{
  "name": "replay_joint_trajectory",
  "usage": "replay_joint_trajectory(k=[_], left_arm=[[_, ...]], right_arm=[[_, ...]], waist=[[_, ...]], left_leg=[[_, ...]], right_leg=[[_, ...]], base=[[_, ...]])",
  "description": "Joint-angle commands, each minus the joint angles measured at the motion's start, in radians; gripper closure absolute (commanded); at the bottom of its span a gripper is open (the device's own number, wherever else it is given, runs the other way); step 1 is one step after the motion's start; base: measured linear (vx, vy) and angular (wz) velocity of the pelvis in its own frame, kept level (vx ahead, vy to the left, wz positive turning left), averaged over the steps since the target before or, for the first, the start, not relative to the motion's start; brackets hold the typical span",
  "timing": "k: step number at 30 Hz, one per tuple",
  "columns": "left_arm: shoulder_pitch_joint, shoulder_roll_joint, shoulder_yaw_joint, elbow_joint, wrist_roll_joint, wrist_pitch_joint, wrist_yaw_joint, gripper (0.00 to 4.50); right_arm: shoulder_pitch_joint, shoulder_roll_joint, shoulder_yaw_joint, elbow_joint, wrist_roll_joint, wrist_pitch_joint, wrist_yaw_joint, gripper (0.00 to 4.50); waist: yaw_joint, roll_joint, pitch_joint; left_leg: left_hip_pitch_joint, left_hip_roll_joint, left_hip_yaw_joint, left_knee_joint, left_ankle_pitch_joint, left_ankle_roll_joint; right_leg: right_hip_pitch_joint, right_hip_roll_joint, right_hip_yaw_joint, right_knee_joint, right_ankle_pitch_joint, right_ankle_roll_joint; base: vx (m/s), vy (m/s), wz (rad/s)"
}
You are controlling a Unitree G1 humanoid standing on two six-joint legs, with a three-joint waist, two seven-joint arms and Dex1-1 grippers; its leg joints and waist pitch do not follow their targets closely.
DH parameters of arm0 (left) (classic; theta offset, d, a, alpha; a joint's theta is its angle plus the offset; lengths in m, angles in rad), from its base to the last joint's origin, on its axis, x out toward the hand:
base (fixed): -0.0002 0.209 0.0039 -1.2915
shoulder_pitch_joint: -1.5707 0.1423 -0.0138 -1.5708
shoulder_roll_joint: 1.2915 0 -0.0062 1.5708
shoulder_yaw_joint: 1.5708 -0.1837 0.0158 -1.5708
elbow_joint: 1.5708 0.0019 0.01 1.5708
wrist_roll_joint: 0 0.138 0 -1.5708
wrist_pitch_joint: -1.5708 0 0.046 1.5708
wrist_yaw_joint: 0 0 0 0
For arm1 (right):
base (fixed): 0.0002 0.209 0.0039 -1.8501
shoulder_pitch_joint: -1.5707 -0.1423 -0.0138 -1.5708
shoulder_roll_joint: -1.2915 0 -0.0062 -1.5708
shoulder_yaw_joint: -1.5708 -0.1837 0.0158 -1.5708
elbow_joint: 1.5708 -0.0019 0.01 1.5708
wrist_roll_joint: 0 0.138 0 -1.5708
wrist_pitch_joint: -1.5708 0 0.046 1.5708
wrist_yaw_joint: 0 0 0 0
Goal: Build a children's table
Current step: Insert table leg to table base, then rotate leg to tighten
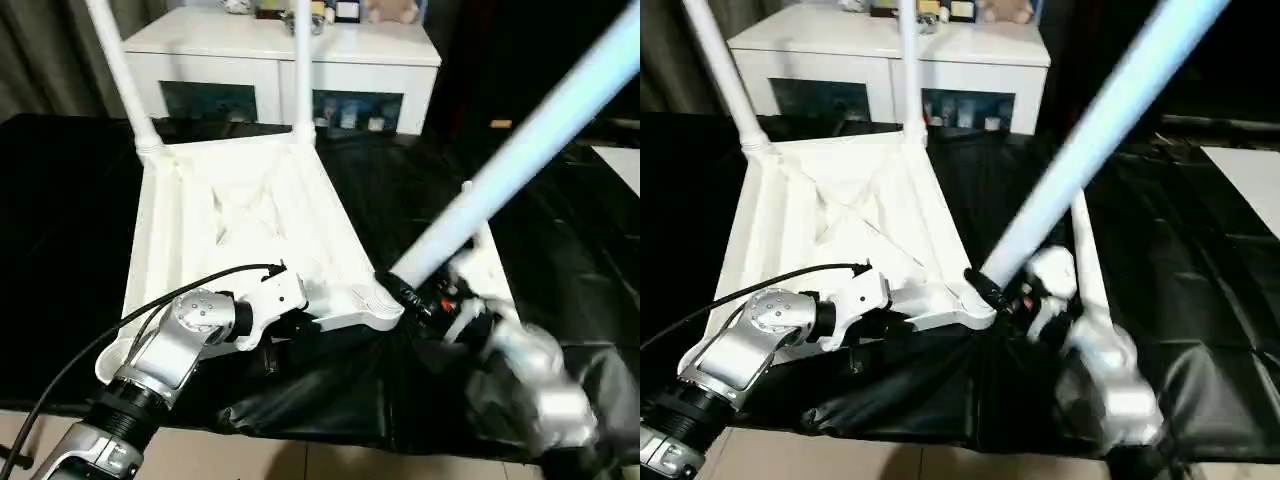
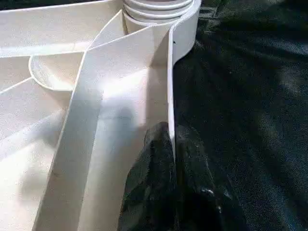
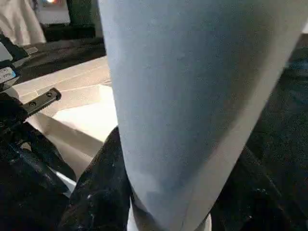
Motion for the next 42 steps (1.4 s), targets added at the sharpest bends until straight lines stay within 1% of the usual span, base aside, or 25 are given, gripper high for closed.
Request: replay_joint_trajectory(k=[1,3,5,6,7,9,10,11,12,13,17,20,24,25,27,31,33,35,36,37,38,39,40,41,42], left_arm=[[-0.045,-0.008,0.04,-0.034,-0.024,-0.043,0.009,4.5],[-0.045,-0.008,0.04,-0.035,-0.025,-0.042,0.009,4.5],[-0.045,-0.006,0.037,-0.041,-0.025,-0.041,0.007,4.5],[-0.045,-0.006,0.037,-0.041,-0.025,-0.041,0.007,4.5],[-0.045,-0.005,0.037,-0.042,-0.026,-0.041,0.007,4.5],[-0.046,-0.005,0.036,-0.041,-0.026,-0.041,0.007,4.5],[-0.047,-0.005,0.036,-0.041,-0.026,-0.042,0.007,4.5],[-0.048,-0.004,0.036,-0.041,-0.025,-0.042,0.008,4.5],[-0.047,-0.003,0.037,-0.046,-0.027,-0.04,0.007,4.5],[-0.046,-0.003,0.038,-0.048,-0.027,-0.039,0.007,4.5],[-0.044,-0.001,0.039,-0.051,-0.029,-0.036,0.003,4.5],[-0.043,-0.001,0.04,-0.052,-0.029,-0.036,-0.003,4.5],[-0.044,0.001,0.036,-0.051,-0.031,-0.037,-0.006,4.5],[-0.044,0.001,0.036,-0.051,-0.031,-0.037,-0.006,4.5],[-0.042,0.002,0.037,-0.052,-0.032,-0.036,-0.005,4.5],[-0.038,0.004,0.038,-0.055,-0.033,-0.035,-0.007,4.5],[-0.036,0.006,0.039,-0.058,-0.033,-0.033,-0.009,4.5],[-0.036,0.006,0.04,-0.058,-0.033,-0.033,-0.01,4.5],[-0.037,0.012,0.044,-0.054,-0.033,-0.036,-0.009,4.5],[-0.037,0.016,0.047,-0.052,-0.032,-0.037,-0.008,4.5],[-0.037,0.018,0.049,-0.05,-0.032,-0.038,-0.007,4.5],[-0.038,0.022,0.053,-0.047,-0.032,-0.038,-0.005,4.5],[-0.038,0.023,0.054,-0.045,-0.031,-0.038,-0.004,4.5],[-0.04,0.026,0.058,-0.037,-0.027,-0.037,0.004,4.5],[-0.041,0.028,0.063,-0.03,-0.023,-0.034,0.015,4.5]], right_arm=[[0.006,-0.041,0.071,0.087,-0.073,0.161,0.016,2.67],[-0.007,-0.046,0.077,0.084,-0.074,0.171,0.023,2.67],[-0.067,-0.077,0.114,0.062,-0.048,0.273,0.089,2.67],[-0.067,-0.077,0.114,0.062,-0.048,0.273,0.089,2.67],[-0.086,-0.091,0.131,0.056,-0.035,0.316,0.12,2.67],[-0.099,-0.099,0.14,0.053,-0.03,0.346,0.143,2.67],[-0.107,-0.102,0.144,0.054,-0.03,0.36,0.153,2.67],[-0.128,-0.103,0.146,0.065,-0.029,0.392,0.158,2.67],[-0.161,-0.109,0.153,0.082,-0.015,0.459,0.179,2.67],[-0.169,-0.114,0.159,0.086,-0.011,0.481,0.189,2.67],[-0.178,-0.136,0.177,0.1,-0.011,0.526,0.224,2.67],[-0.18,-0.139,0.173,0.119,0.002,0.562,0.251,2.67],[-0.189,-0.136,0.188,0.158,-0.035,0.536,0.253,2.67],[-0.185,-0.136,0.196,0.16,-0.04,0.524,0.261,2.67],[-0.16,-0.132,0.224,0.16,-0.058,0.494,0.269,2.67],[-0.146,-0.123,0.239,0.173,-0.088,0.451,0.242,2.67],[-0.142,-0.107,0.238,0.191,-0.116,0.402,0.196,2.67],[-0.141,-0.103,0.236,0.196,-0.121,0.392,0.186,2.67],[-0.138,-0.081,0.208,0.212,-0.122,0.365,0.142,2.67],[-0.136,-0.071,0.193,0.221,-0.129,0.338,0.112,2.67],[-0.137,-0.062,0.181,0.23,-0.132,0.324,0.089,2.67],[-0.138,-0.048,0.16,0.244,-0.136,0.307,0.05,2.67],[-0.138,-0.046,0.158,0.247,-0.138,0.304,0.043,2.67],[-0.14,-0.038,0.147,0.26,-0.146,0.29,0.009,2.67],[-0.142,-0.028,0.135,0.274,-0.155,0.274,-0.024,2.67]], waist=[[-0.003,0.0,-0.028],[-0.002,0.003,-0.027],[-0.002,-0.001,-0.027],[-0.002,-0.001,-0.028],[0.001,-0.002,-0.03],[0.003,-0.002,-0.031],[0.006,-0.004,-0.031],[0.006,-0.004,-0.032],[0.006,-0.005,-0.032],[0.006,-0.004,-0.032],[0.007,-0.004,-0.031],[0.007,-0.001,-0.03],[0.006,-0.002,-0.03],[0.006,-0.005,-0.029],[0.006,-0.003,-0.028],[0.006,-0.003,-0.028],[0.005,-0.004,-0.027],[0.002,-0.003,-0.025],[0.001,-0.005,-0.023],[-0.001,-0.004,-0.019],[-0.008,-0.004,-0.015],[-0.011,-0.003,-0.013],[-0.017,-0.001,-0.012],[-0.02,0.006,-0.01],[-0.035,0.01,-0.01]], left_leg=[[0.016,0.029,-0.023,-0.088,-0.542,-0.017],[0.015,0.029,-0.022,-0.089,-0.536,-0.019],[0.018,0.029,-0.022,-0.087,-0.533,-0.018],[0.016,0.029,-0.021,-0.087,-0.527,-0.017],[0.019,0.03,-0.018,-0.085,-0.517,-0.016],[0.015,0.032,-0.017,-0.086,-0.494,-0.014],[0.018,0.033,-0.014,-0.085,-0.482,-0.011],[0.016,0.032,-0.013,-0.085,-0.474,-0.01],[0.011,0.032,-0.013,-0.085,-0.457,-0.007],[0.012,0.031,-0.013,-0.085,-0.451,-0.007],[0.014,0.033,-0.013,-0.084,-0.458,-0.015],[0.015,0.033,-0.014,-0.085,-0.466,-0.019],[0.015,0.033,-0.014,-0.085,-0.473,-0.021],[0.015,0.032,-0.014,-0.085,-0.477,-0.02],[0.016,0.033,-0.015,-0.086,-0.484,-0.022],[0.018,0.033,-0.017,-0.087,-0.501,-0.025],[0.017,0.033,-0.017,-0.088,-0.509,-0.03],[0.019,0.032,-0.02,-0.089,-0.535,-0.033],[0.022,0.031,-0.021,-0.089,-0.554,-0.035],[0.027,0.03,-0.023,-0.089,-0.582,-0.039],[0.031,0.026,-0.029,-0.088,-0.626,-0.044],[0.03,0.025,-0.032,-0.089,-0.641,-0.045],[0.032,0.025,-0.04,-0.092,-0.673,-0.048],[0.036,0.027,-0.046,-0.096,-0.701,-0.051],[0.026,0.029,-0.058,-0.107,-0.742,-0.056]], right_leg=[[0.003,-0.054,0.027,-0.106,-0.536,-0.113],[0.002,-0.053,0.028,-0.103,-0.524,-0.117],[0.002,-0.051,0.028,-0.102,-0.519,-0.122],[0.003,-0.051,0.029,-0.101,-0.511,-0.124],[0.0,-0.052,0.031,-0.101,-0.492,-0.13],[0.005,-0.053,0.033,-0.097,-0.458,-0.141],[0.001,-0.053,0.034,-0.095,-0.436,-0.149],[0.004,-0.053,0.034,-0.093,-0.425,-0.153],[0.008,-0.052,0.034,-0.09,-0.405,-0.161],[0.009,-0.051,0.032,-0.087,-0.403,-0.168],[0.008,-0.054,0.033,-0.091,-0.426,-0.159],[0.006,-0.053,0.032,-0.092,-0.428,-0.158],[0.006,-0.054,0.032,-0.093,-0.432,-0.16],[0.005,-0.053,0.032,-0.093,-0.447,-0.156],[0.003,-0.055,0.032,-0.096,-0.47,-0.148],[0.0,-0.055,0.032,-0.099,-0.488,-0.138],[-0.002,-0.056,0.032,-0.1,-0.494,-0.135],[-0.004,-0.055,0.029,-0.104,-0.527,-0.125],[-0.006,-0.056,0.028,-0.108,-0.557,-0.114],[-0.013,-0.055,0.025,-0.115,-0.603,-0.099],[-0.015,-0.055,0.015,-0.124,-0.668,-0.073],[-0.014,-0.057,0.011,-0.128,-0.694,-0.058],[-0.011,-0.057,0.0,-0.135,-0.72,-0.041],[-0.008,-0.055,-0.008,-0.137,-0.717,-0.04],[0.011,-0.053,-0.025,-0.134,-0.663,-0.044]], base=[[0.0,0.0,0.0],[0.0,0.0,0.0],[0.0,0.0,0.0],[0.0,0.0,0.0],[0.0,0.0,0.0],[0.0,0.0,0.0],[0.0,0.0,0.0],[0.0,0.0,0.0],[0.0,0.0,0.0],[0.0,0.0,0.0],[0.0,0.0,0.0],[0.0,0.0,0.0],[0.0,0.0,0.0],[0.0,0.0,0.0],[0.0,0.0,0.0],[0.0,0.0,0.0],[0.0,0.0,0.0],[0.0,0.0,0.0],[0.0,0.0,0.0],[0.0,0.0,0.0],[0.0,0.0,0.0],[0.0,0.0,0.0],[0.0,0.0,0.0],[0.0,0.0,0.0],[-0.044,0.038,-0.2]])
